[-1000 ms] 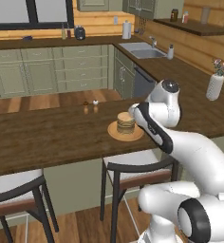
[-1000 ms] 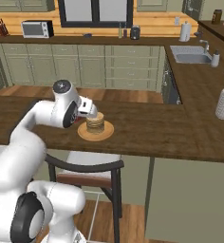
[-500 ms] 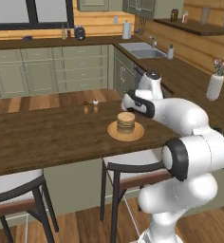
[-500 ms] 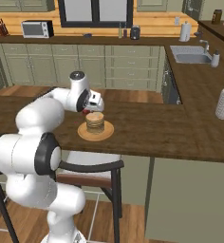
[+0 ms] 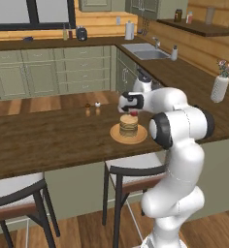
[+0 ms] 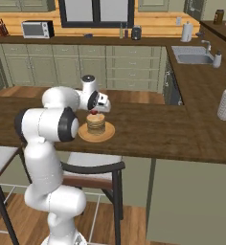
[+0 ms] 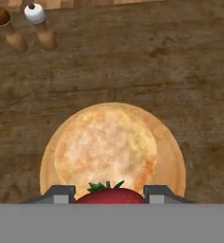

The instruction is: Take the strawberry from the fridge and place it on top of the pancake, located on the dining counter.

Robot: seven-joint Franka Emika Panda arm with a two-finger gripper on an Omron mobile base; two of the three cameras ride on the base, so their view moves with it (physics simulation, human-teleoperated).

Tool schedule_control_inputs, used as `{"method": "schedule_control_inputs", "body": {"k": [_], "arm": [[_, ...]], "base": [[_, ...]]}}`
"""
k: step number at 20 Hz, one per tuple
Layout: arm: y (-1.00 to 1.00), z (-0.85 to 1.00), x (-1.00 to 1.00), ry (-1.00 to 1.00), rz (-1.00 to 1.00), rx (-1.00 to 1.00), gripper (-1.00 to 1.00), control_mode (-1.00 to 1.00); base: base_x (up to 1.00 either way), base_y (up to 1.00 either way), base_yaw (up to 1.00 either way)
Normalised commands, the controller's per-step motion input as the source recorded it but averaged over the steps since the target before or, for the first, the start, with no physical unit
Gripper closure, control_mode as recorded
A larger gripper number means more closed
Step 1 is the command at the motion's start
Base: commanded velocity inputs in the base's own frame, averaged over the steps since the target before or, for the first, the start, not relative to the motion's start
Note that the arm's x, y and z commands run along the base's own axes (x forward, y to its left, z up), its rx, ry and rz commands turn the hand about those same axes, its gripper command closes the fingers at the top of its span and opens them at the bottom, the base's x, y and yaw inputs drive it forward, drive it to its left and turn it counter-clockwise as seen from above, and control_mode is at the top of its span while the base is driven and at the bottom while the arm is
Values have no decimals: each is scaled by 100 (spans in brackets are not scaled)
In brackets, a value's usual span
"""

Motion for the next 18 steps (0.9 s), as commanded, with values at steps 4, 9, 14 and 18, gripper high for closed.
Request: {"method": "schedule_control_inputs", "body": {"k": [4,9,14,18], "arm": [[1,-51,67,10,0,-1,100,-100],[1,-30,9,10,0,-1,100,-100],[2,-19,0,5,0,-4,100,-100],[6,-12,-1,1,0,-3,100,-100]], "base": [[0,0,0],[0,0,0],[0,0,0],[0,0,0]]}}
